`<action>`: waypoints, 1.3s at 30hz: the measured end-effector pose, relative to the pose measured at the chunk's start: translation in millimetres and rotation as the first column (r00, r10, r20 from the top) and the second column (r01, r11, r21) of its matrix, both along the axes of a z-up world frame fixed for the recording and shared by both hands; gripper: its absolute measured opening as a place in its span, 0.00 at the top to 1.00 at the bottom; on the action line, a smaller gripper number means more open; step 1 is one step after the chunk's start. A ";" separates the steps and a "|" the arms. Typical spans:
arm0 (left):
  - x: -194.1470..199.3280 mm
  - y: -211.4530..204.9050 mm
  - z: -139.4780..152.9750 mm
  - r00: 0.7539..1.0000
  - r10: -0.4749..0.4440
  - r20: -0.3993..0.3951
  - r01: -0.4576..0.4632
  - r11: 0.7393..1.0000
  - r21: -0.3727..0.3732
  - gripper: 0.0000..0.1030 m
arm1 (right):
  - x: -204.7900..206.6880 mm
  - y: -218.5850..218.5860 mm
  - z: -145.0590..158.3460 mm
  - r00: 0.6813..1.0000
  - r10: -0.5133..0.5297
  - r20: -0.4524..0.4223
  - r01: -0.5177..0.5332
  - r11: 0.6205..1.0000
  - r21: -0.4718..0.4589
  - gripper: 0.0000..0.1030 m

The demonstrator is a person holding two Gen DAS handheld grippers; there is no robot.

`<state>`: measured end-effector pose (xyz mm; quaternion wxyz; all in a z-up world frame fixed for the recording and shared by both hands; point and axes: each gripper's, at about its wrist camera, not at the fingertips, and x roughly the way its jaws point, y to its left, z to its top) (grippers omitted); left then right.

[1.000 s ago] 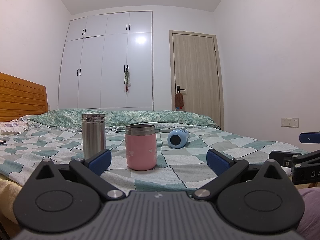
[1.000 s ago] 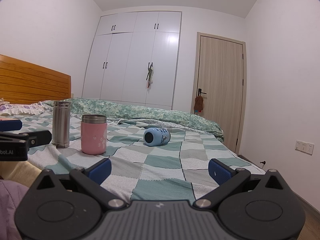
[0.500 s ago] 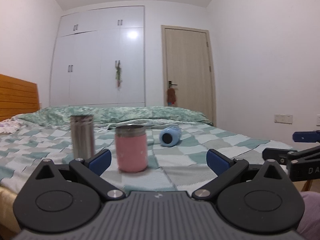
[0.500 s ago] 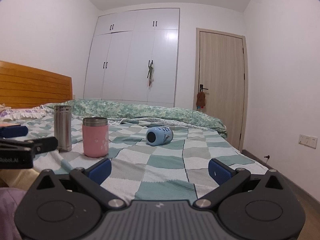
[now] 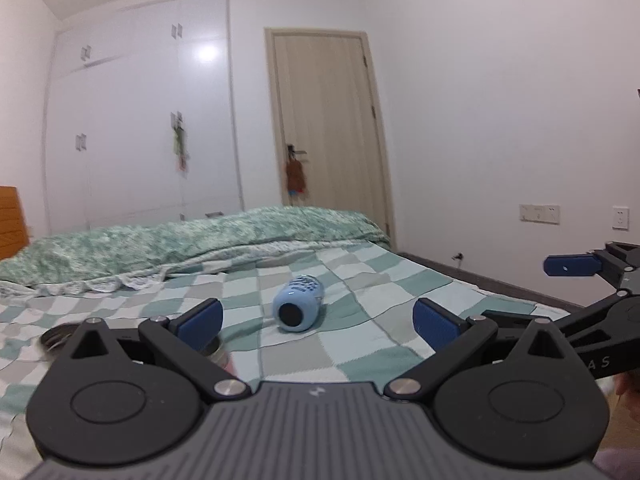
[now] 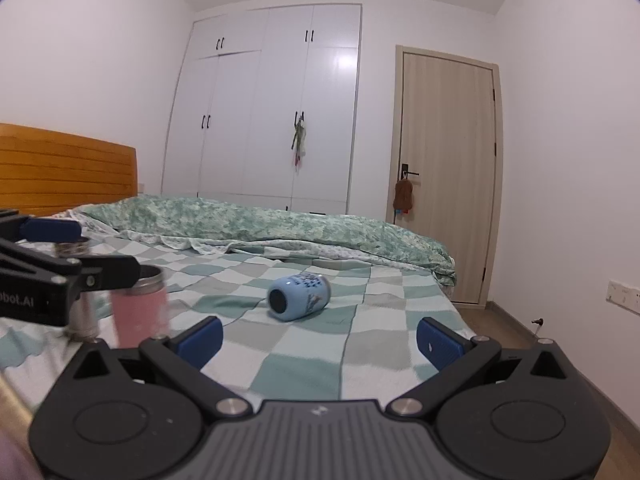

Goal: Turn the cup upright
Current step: 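Move the left gripper down toward the lying light blue cup, then close the left gripper around the blue cup's body and lift it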

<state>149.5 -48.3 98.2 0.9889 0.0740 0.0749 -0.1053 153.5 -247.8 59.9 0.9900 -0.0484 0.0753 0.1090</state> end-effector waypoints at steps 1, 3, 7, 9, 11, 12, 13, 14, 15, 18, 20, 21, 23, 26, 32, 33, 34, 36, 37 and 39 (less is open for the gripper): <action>13.8 -2.7 5.9 1.000 -0.010 -0.024 0.010 1.000 0.003 0.00 | 9.3 -2.6 3.5 1.000 0.000 -0.005 0.000 1.000 -0.009 0.00; 42.7 -8.1 17.3 0.996 -0.013 -0.084 0.014 1.000 0.012 0.00 | 31.6 -8.1 11.2 1.000 0.004 -0.021 -0.005 0.999 -0.034 0.00; 97.3 -17.8 35.4 0.975 -0.021 -0.221 0.028 0.999 0.024 0.00 | 78.0 -16.6 23.5 0.996 0.021 -0.082 -0.027 0.997 -0.070 0.00; 126.0 -25.0 41.1 0.957 -0.021 -0.289 0.034 0.999 0.041 0.00 | 98.9 -18.6 27.7 0.993 0.030 -0.115 -0.040 0.996 -0.080 0.00; 152.8 -30.9 45.3 0.942 -0.012 -0.335 0.034 0.998 0.061 0.00 | 125.6 -22.2 30.2 0.986 0.046 -0.159 -0.062 0.994 -0.095 0.00; 168.1 -35.2 46.6 0.935 0.002 -0.355 0.029 0.996 0.080 0.00 | 136.1 -22.0 30.4 0.983 0.054 -0.177 -0.073 0.992 -0.102 0.00; 181.8 -40.2 47.1 0.929 0.017 -0.370 0.021 0.995 0.099 0.00 | 146.0 -22.4 29.8 0.980 0.062 -0.191 -0.084 0.991 -0.107 0.00; 195.6 -43.6 46.7 0.922 0.029 -0.387 0.016 0.993 0.113 0.00 | 159.9 -23.0 29.5 0.976 0.071 -0.207 -0.096 0.989 -0.113 0.00; 210.3 -46.2 46.1 0.914 0.037 -0.405 0.013 0.993 0.119 0.00 | 171.5 -22.4 28.9 0.973 0.076 -0.218 -0.104 0.987 -0.119 0.00; 254.7 -52.3 40.8 0.884 0.056 -0.464 0.007 0.991 0.132 0.00 | 214.0 -23.9 27.2 0.961 0.099 -0.258 -0.136 0.982 -0.128 0.00; 281.3 -57.4 35.3 0.861 0.077 -0.503 0.002 0.988 0.155 0.00 | 245.8 -22.9 25.2 0.947 0.123 -0.296 -0.166 0.978 -0.127 0.00; 295.7 -59.1 31.4 0.850 0.092 -0.518 -0.003 0.985 0.171 0.00 | 257.1 -21.1 24.1 0.944 0.130 -0.304 -0.176 0.976 -0.129 0.00; 320.0 -62.0 23.9 0.838 0.110 -0.534 -0.006 0.981 0.192 0.00 | 285.1 -18.4 21.2 0.934 0.150 -0.324 -0.200 0.971 -0.129 0.00; 360.1 -62.7 10.2 0.808 0.137 -0.573 -0.010 0.975 0.220 0.00 | 323.1 -14.4 14.3 0.913 0.192 -0.360 -0.249 0.961 -0.119 0.00; 427.5 -61.9 -24.3 0.757 0.205 -0.620 -0.016 0.955 0.296 0.00 | 388.4 0.2 -8.0 0.874 0.223 -0.433 -0.310 0.940 -0.142 0.00; 437.3 -61.3 -29.2 0.749 0.217 -0.626 -0.021 0.952 0.305 0.00 | 397.7 2.2 -12.6 0.869 0.222 -0.443 -0.317 0.936 -0.152 0.00; 447.6 -59.6 -34.2 0.737 0.225 -0.638 -0.025 0.951 0.308 0.00 | 407.8 3.6 -17.3 0.862 0.222 -0.456 -0.325 0.932 -0.160 0.00; 466.4 -55.2 -43.3 0.700 0.219 -0.680 -0.020 0.957 0.289 0.00 | 423.7 4.5 -26.9 0.847 0.228 -0.481 -0.340 0.927 -0.158 0.00; 475.3 -52.4 -48.3 0.675 0.225 -0.703 -0.024 0.959 0.284 0.00 | 430.6 5.0 -30.5 0.837 0.233 -0.494 -0.350 0.923 -0.158 0.00; 487.4 -47.3 -56.5 0.634 0.202 -0.747 -0.013 0.968 0.250 0.00 | 441.7 7.7 -40.4 0.814 0.248 -0.525 -0.383 0.909 -0.166 0.00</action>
